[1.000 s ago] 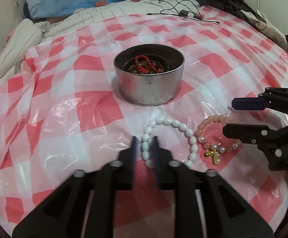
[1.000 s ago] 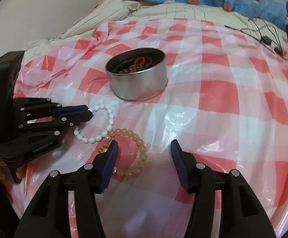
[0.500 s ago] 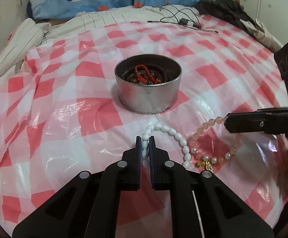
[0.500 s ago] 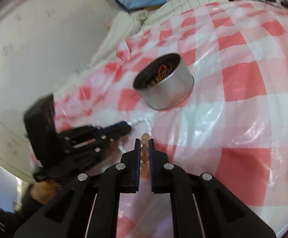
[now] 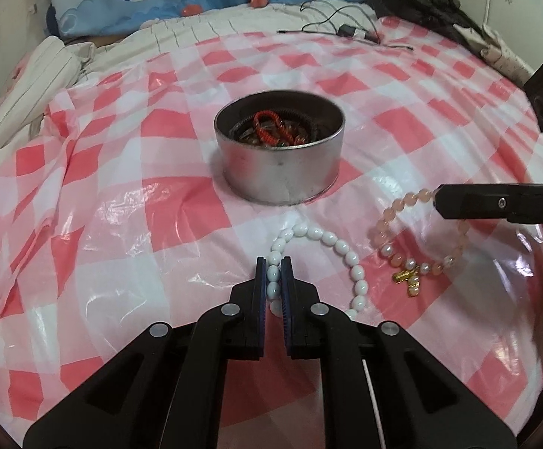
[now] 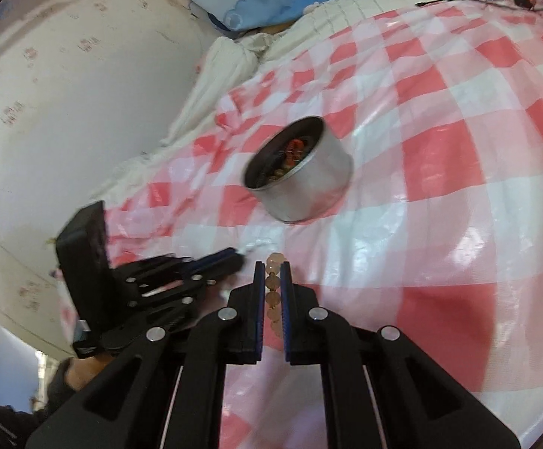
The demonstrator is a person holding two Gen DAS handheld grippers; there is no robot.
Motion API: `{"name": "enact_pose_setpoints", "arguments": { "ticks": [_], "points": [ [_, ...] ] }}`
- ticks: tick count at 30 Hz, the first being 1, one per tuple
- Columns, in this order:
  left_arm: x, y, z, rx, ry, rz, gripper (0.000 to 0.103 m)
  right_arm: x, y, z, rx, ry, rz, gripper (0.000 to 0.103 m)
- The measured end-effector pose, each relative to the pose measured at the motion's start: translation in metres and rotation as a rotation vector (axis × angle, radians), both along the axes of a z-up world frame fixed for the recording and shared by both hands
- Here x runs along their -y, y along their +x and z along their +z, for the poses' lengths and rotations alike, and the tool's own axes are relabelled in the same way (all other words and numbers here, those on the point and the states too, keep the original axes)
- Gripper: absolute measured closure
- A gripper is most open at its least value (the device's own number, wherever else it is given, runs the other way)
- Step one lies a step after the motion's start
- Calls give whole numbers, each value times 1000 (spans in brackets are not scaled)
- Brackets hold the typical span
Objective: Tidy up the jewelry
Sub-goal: 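Lift the pink bead bracelet with the right gripper while the left holds the white bracelet, then carry both bracelets over the tin and open both grippers to drop them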
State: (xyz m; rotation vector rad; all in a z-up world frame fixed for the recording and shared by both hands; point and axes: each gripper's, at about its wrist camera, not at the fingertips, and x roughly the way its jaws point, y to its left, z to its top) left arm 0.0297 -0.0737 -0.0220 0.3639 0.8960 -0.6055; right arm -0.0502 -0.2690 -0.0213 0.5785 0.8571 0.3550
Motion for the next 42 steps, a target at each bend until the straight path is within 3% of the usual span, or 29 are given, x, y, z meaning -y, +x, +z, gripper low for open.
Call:
{"name": "enact_pose_setpoints", "arguments": {
  "ticks": [3,4,6,7,8,12,13,14,15,16,17,19,23,26,29,42],
  "points": [
    [1,-1,-2,8,21,2,91,-5,2,-1,-23,-102,-16,94],
    [1,-1,-3,15,33,5,80,-7,2,-2,-31,-133,-16,94],
    [2,-1,-5,43,65,18,68,-12,3,-3,-38,-195,-18,77],
    [2,-1,-5,49,73,23,64,-16,3,-2,-32,-242,-23,56],
    [1,0,-5,50,74,23,64,-20,2,-1,-25,-286,-22,50],
    [4,-2,-6,64,87,11,67,-45,3,-11,-48,-547,15,49],
    [6,-5,-7,61,89,-11,82,-53,2,-13,-45,-597,32,50],
    [10,-8,-8,51,91,-39,96,-57,2,-13,-40,-601,56,65],
    [15,-12,-9,62,107,-52,96,-58,2,-13,-40,-560,85,73],
    [17,-15,-9,76,120,-60,96,-54,2,-14,-46,-493,95,89],
    [18,-17,-8,71,112,-66,97,-46,3,-15,-57,-401,102,94],
    [13,-14,-3,38,55,-59,97,-26,3,-15,-55,-159,99,95],
    [8,-12,5,48,10,-39,97,-6,-4,1,57,101,93,95],
    [8,-13,11,67,-7,-37,97,1,-10,11,125,177,83,95],
    [8,-15,15,82,-15,-39,97,4,-13,16,151,192,71,95],
    [8,-18,23,107,-23,-43,97,8,-7,14,147,201,43,94]
  ]
}}
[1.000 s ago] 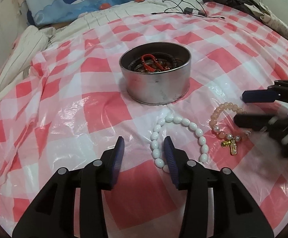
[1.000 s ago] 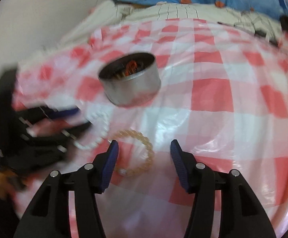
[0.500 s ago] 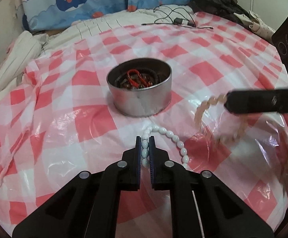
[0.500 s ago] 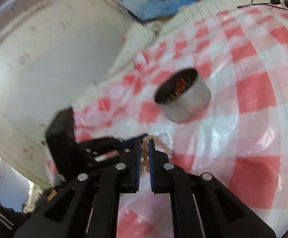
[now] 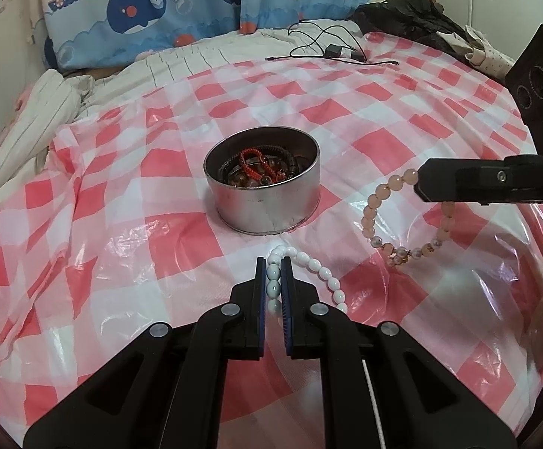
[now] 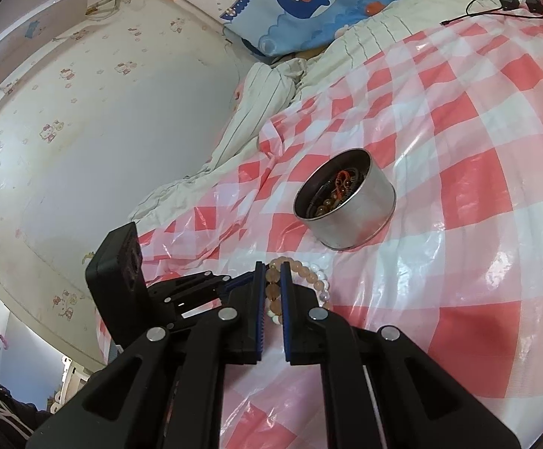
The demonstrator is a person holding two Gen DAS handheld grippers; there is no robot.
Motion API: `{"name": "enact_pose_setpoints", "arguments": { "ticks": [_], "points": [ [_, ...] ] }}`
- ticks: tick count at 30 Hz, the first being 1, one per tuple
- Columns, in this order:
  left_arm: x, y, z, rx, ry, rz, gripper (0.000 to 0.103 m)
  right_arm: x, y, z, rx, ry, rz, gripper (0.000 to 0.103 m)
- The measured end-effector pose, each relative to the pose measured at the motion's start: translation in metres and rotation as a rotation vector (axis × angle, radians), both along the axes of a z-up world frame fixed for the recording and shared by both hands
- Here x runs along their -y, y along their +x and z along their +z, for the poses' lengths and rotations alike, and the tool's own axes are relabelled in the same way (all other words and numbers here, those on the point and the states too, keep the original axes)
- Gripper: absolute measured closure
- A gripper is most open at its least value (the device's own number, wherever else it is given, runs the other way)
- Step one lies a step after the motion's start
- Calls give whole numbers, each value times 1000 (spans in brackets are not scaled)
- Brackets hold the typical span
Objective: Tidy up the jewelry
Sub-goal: 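Carry both bracelets over the tin and open both grippers to drop them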
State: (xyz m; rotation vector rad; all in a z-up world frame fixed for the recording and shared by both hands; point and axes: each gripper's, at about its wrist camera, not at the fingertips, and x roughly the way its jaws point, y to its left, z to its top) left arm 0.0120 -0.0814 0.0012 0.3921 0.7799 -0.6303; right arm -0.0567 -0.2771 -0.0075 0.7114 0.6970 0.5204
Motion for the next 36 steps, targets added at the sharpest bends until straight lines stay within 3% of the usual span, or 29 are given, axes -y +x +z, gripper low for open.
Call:
{"name": "enact_pose_setpoints", "arguments": {
  "ticks": [6,13,23,36],
  "points": [
    [-2,0,3,-3,-16,0,97,1,1,0,-1,0,-1,94],
    [-15,6,15,-63,-134,3,97,4,2,-1,1,4,-13,94],
    [-23,12,47,-84,-252,-7,97,6,6,15,52,38,-21,94],
    [1,70,73,-108,-362,6,97,29,28,36,80,73,-71,94]
  ]
}}
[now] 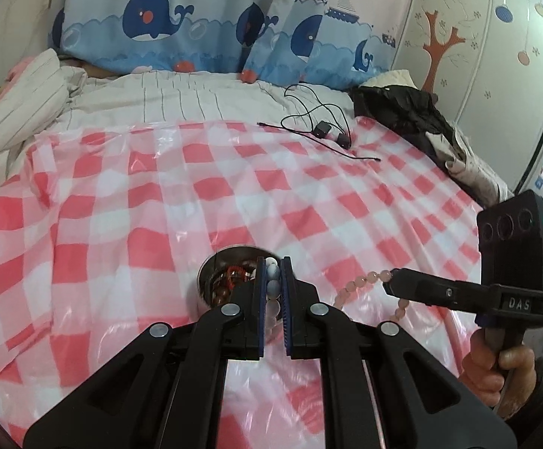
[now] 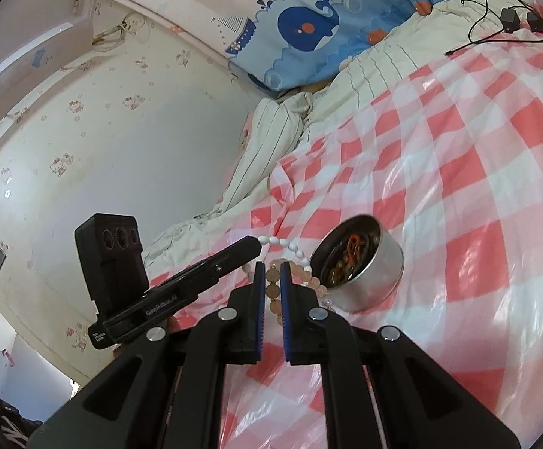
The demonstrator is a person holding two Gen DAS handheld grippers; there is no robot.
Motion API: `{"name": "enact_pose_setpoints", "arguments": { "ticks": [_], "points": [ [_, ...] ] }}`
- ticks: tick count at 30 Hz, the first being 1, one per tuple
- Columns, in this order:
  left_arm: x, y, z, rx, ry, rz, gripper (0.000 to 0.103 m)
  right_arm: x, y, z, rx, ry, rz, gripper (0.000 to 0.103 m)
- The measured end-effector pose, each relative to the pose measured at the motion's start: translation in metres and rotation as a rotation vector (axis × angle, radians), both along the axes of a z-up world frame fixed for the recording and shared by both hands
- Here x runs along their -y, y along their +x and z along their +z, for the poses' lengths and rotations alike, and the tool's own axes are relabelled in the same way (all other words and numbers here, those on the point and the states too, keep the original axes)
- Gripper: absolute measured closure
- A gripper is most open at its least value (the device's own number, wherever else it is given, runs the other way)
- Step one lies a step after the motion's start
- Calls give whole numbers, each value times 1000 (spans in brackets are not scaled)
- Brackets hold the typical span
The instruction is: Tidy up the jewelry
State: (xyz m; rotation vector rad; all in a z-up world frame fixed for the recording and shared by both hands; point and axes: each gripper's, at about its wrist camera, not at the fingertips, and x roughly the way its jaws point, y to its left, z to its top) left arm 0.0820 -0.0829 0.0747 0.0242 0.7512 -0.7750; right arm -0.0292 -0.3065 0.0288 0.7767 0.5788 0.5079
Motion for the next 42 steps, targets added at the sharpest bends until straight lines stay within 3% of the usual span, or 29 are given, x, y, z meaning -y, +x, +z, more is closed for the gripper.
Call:
{"name": "enact_pose_setpoints", "arguments": {
  "ticks": [6,12,17,18,19,20,21,23,27,29,31,35,42],
  "points": [
    [12,25,-17,-73,-83,-4,96,7,16,4,2,4,-9,94],
    [9,59,-56,-144,52,112,96,-1,47,6,-9,10,13,94],
    [-20,52,-52,-111,59,138,77,-13,74,-1,-33,53,48,94],
    [-27,50,-52,-106,63,149,76,-16,79,-4,-58,19,37,94],
    [-32,49,-51,-104,66,155,72,-21,85,-9,-110,-79,8,91],
    [-36,47,-51,-102,70,162,69,-23,89,-13,-149,-177,-36,73],
    [-40,42,-52,-90,87,171,67,-24,89,-16,-164,-233,-70,65],
    [-44,30,-51,-68,116,177,52,-18,83,-22,-195,-277,-114,63],
    [-41,2,-55,-32,186,176,32,-16,56,-23,-199,-334,-148,63],
    [-39,-12,-56,-12,217,189,16,-24,35,-23,-201,-401,-156,54],
    [-39,-31,-60,16,255,211,10,-32,15,-26,-206,-470,-164,44],
    [-43,-59,-69,11,293,240,8,-52,-23,-32,-232,-590,-172,35],
    [-54,-105,-83,-2,315,293,8,-68,-68,-47,-285,-679,-211,30]
  ]
}}
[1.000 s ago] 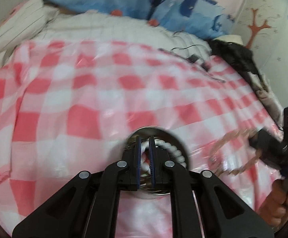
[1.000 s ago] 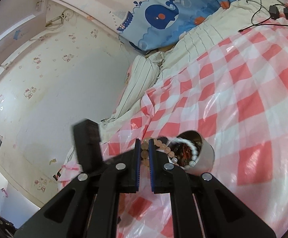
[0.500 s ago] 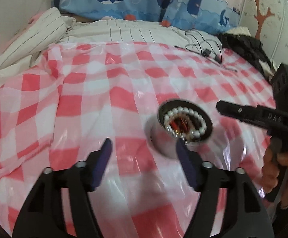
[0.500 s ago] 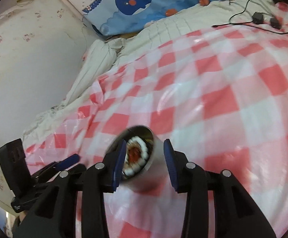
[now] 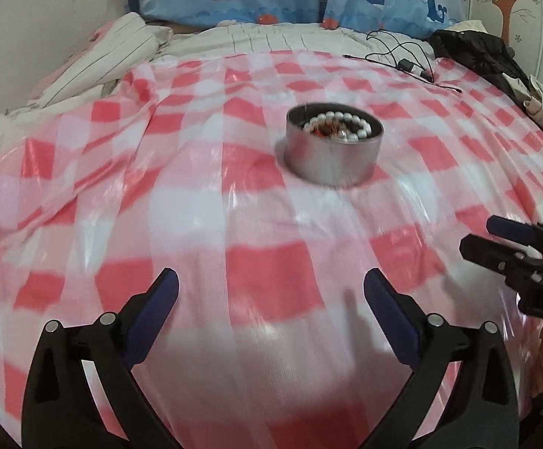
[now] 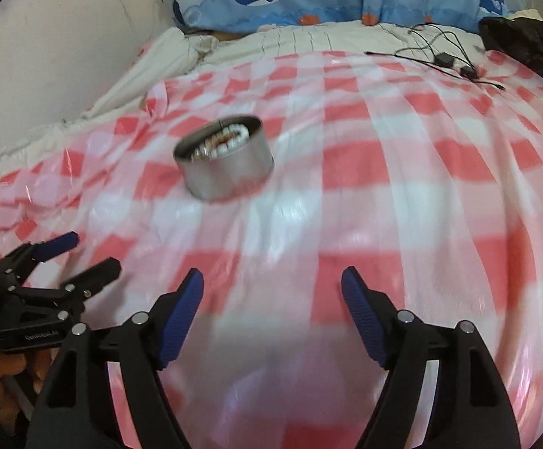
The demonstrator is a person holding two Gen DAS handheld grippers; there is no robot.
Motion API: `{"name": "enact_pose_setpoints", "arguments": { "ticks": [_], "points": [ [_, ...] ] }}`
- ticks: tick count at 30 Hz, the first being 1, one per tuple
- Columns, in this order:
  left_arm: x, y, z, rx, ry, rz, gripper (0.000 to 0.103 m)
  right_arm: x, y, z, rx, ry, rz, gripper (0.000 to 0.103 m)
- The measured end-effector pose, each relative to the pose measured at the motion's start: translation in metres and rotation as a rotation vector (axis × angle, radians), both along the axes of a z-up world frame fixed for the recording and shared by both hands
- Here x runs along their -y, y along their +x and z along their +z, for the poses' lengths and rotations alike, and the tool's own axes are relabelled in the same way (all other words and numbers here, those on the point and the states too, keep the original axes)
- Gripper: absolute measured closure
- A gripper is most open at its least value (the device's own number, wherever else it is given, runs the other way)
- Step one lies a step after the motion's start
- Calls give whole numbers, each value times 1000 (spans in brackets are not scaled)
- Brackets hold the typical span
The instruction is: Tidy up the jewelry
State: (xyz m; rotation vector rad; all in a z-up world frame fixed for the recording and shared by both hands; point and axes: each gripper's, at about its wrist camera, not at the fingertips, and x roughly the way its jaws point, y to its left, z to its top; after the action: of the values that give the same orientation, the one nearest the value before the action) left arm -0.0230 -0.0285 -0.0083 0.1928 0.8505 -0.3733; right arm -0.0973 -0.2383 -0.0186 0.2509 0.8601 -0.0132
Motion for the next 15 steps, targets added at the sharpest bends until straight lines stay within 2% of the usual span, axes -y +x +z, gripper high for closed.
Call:
{"name": "enact_pose_setpoints", "arguments": {
  "ticks": [3,5,8,11,15],
  "points": [
    [-2,-13,-5,-1,-4,7,8,-3,-10,-5,-12,-36,-16,25],
    [-2,-17,-11,-4,1,16,8,-5,-13,-10,-16,-56,-21,14],
    [-3,-20,-18,0,-10,26,8,-7,-14,-13,-19,-68,-19,9],
    [-8,-22,-21,0,-42,35,8,-12,-12,-17,-29,-99,-13,8],
    [-9,-22,-23,7,-46,36,8,-14,-14,-17,-16,-110,-18,8]
  ]
}}
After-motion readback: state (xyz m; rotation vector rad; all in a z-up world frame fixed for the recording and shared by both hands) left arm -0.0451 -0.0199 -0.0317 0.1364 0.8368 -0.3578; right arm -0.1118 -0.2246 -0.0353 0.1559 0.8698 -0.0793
